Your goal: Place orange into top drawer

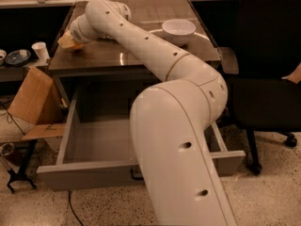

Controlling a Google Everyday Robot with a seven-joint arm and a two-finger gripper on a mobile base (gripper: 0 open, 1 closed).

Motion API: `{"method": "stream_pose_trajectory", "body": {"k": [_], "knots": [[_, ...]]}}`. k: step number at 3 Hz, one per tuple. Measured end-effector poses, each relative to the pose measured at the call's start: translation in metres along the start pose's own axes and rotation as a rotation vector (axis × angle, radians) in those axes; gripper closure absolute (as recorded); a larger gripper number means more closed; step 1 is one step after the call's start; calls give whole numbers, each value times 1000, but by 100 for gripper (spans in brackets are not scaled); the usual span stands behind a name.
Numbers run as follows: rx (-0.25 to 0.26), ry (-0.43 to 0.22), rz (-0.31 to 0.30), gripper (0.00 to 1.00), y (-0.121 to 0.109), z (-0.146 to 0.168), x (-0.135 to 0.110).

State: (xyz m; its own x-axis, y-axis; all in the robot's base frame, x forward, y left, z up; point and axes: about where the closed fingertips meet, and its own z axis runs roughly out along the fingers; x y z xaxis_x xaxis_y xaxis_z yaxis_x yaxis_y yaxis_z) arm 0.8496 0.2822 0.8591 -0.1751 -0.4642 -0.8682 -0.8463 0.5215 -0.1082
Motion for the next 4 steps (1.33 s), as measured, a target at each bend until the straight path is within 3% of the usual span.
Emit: {"method": "stream_pose_trajectory", "body": {"k": [1,2,3,4], "knots": [[23,-36,-5,96,-1,-32,-9],[29,-71,-17,100,8,-74,-23],[4,-86,-6,100,25,-114,-29],[-91,-93,37,100,39,-152,-14]]}}
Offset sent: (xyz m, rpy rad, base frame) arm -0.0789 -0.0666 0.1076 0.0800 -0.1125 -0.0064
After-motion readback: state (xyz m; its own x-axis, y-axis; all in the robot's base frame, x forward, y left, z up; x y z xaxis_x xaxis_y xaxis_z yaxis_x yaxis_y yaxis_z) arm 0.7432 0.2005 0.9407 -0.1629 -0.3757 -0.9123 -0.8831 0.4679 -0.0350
